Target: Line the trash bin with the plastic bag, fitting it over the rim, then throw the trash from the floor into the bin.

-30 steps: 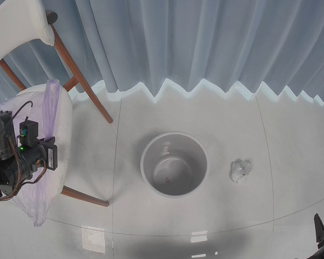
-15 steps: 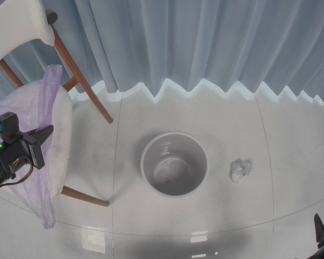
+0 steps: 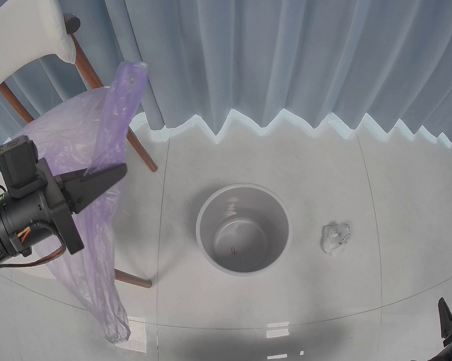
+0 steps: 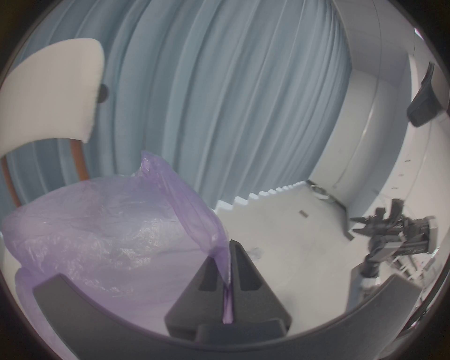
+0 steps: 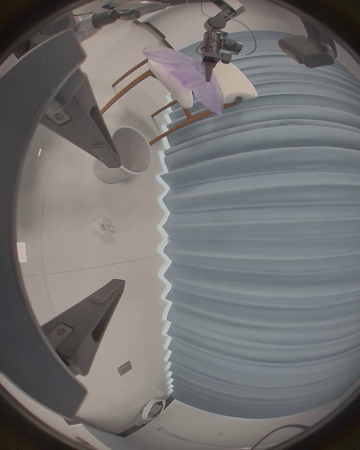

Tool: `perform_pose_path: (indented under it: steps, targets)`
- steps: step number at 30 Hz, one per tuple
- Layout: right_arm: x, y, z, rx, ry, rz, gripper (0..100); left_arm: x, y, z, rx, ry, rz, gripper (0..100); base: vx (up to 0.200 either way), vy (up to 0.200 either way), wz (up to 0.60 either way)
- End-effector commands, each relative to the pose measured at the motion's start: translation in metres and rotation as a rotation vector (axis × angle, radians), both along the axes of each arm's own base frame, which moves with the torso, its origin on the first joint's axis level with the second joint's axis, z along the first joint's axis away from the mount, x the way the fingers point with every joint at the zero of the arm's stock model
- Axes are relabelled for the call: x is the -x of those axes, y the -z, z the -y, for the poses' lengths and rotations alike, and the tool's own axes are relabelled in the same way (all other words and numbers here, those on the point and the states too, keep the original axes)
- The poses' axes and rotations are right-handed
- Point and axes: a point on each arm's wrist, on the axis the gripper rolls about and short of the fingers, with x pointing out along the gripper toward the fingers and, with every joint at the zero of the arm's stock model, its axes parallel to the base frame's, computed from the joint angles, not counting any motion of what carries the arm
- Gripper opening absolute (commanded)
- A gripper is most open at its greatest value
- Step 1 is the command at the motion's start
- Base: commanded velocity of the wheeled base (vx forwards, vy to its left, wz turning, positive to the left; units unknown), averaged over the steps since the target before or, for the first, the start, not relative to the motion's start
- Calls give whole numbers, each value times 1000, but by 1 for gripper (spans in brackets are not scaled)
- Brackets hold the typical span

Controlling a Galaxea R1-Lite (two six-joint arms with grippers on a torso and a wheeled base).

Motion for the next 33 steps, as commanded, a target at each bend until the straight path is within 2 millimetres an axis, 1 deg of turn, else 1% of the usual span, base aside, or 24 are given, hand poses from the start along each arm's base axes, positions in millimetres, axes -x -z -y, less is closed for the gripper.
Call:
perform_pose_path:
  steps: [1,2,3,7,11,12,14,15,17,24,28,29,32,33]
  targets:
    - [0,5,0,1,-1,-1,100,8,-4,30,50,183,-55,0,0,0,0]
    - [0,5,0,1,-1,-1,100,8,-4,30,51,186,-56,0,0,0,0]
    - [0,5,0,1,-1,-1,100,12,-4,38,64,231,-81,0,0,0,0]
    - [0,5,0,-1,-1,-1,100,20,-2,57,74,326,-125,0,0,0,0]
    - [0,5,0,-1,-1,-1,100,21,3,69,57,367,-154,0,0,0,0]
    - [0,5,0,1,-1,-1,100,21,3,70,57,370,-154,0,0,0,0]
    - [0,5,0,1,-1,-1,100,18,2,79,52,388,-158,0,0,0,0]
    - [0,5,0,1,-1,-1,100,18,2,79,52,388,-158,0,0,0,0]
    - [0,5,0,1,-1,-1,100,14,0,88,51,399,-156,0,0,0,0]
    - [0,5,0,1,-1,-1,100,5,5,96,34,392,-177,0,0,0,0]
    - [0,5,0,1,-1,-1,100,1,11,94,21,371,-191,0,0,0,0]
    - [0,5,0,1,-1,-1,100,-8,16,92,5,339,-192,0,0,0,0]
    - [0,5,0,2,0,-1,100,-25,21,87,-23,281,-155,0,0,0,0]
    - [0,5,0,2,0,-1,100,-25,21,87,-23,281,-155,0,0,0,0]
